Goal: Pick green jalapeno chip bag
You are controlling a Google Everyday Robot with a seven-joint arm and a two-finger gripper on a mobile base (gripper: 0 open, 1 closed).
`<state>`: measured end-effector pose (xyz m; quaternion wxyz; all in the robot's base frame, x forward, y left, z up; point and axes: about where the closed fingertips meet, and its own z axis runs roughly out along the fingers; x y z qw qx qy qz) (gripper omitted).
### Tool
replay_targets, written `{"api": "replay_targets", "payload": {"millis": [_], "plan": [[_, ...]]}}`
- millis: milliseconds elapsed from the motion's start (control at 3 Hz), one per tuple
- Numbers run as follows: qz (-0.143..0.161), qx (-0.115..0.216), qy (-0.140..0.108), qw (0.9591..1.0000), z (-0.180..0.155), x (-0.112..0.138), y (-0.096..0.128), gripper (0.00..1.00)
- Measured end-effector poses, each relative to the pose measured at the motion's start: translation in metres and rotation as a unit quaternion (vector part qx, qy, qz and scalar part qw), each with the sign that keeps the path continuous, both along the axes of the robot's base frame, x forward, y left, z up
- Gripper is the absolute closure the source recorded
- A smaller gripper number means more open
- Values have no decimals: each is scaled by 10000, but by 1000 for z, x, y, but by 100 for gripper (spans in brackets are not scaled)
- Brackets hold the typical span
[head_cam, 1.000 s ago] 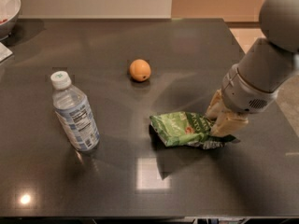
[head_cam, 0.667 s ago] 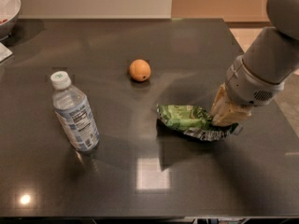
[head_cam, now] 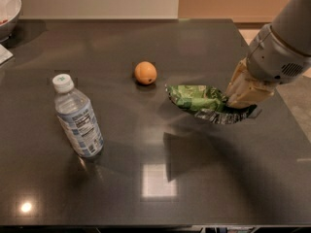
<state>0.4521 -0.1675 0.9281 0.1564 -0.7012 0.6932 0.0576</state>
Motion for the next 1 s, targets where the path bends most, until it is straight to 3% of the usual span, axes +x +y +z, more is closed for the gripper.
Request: {"api": "replay_targets", "payload": {"millis": [667, 1000], "plan": [[204, 351, -503, 9979, 74, 23, 10, 100], [202, 354, -512, 9979, 74, 24, 10, 100]]}}
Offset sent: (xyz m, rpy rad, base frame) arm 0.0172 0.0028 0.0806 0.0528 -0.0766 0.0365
